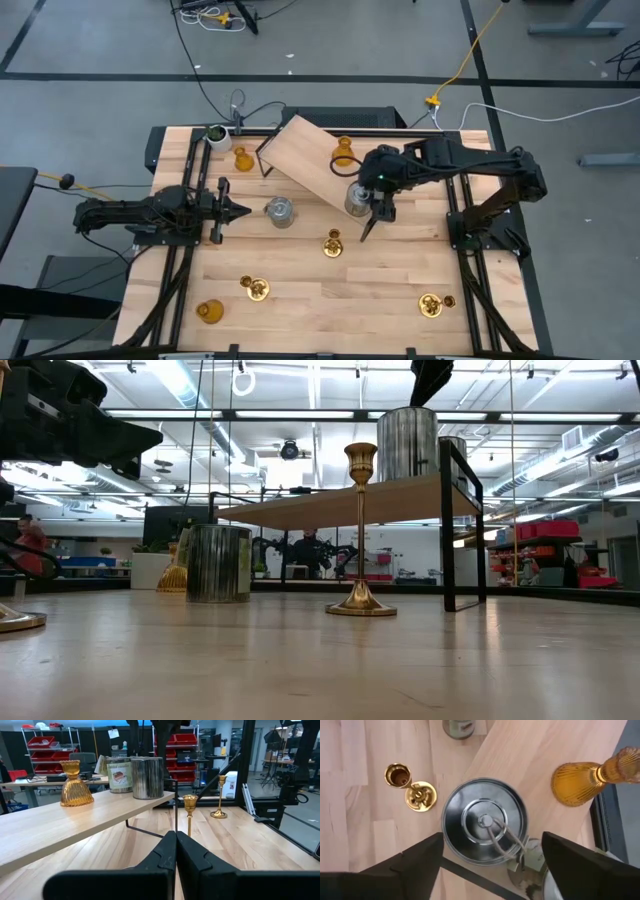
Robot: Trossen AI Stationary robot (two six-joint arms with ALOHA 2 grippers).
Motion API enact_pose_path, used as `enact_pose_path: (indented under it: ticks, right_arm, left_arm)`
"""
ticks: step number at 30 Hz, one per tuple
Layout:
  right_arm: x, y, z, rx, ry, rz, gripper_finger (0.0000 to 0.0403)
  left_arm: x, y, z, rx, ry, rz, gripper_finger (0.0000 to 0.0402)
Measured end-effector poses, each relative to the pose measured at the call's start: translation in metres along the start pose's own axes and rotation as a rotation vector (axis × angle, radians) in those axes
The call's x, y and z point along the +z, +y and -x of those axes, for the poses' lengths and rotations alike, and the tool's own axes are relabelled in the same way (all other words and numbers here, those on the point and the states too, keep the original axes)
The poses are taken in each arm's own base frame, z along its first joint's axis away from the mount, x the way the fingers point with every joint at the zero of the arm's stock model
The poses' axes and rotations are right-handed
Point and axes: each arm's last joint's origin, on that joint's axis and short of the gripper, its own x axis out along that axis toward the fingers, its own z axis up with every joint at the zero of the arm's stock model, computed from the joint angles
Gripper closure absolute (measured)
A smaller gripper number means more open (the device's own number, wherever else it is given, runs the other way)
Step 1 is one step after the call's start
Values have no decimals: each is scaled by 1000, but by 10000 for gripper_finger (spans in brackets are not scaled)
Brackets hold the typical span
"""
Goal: Pick & Place candle stick holders
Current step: Put the bottom scented candle on the shelf aligned with the other scented candle
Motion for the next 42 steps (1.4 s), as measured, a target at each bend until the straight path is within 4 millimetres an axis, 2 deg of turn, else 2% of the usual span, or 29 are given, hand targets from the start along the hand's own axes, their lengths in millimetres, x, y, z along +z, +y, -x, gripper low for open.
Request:
enact_pose_path:
  ticks: [8, 16, 26, 34, 42]
  right_arm:
    - [0, 1, -6, -1, 14, 15, 175]
    - [-11, 3, -30, -9, 89, 23, 266]
    - [-11, 3, -31, -6, 73, 23, 353]
    - [-13, 3, -30, -7, 92, 27, 397]
    - [-17, 2, -24, 18, 95, 23, 394]
  left_arm:
    - [0, 0, 0, 0, 0, 0, 390]
    - [0, 0, 0, -1, 0, 0, 390]
    - [0, 0, 0, -1, 0, 0, 390]
    - [0, 0, 0, 0, 0, 0, 390]
    - [0, 0, 0, 0, 0, 0, 390]
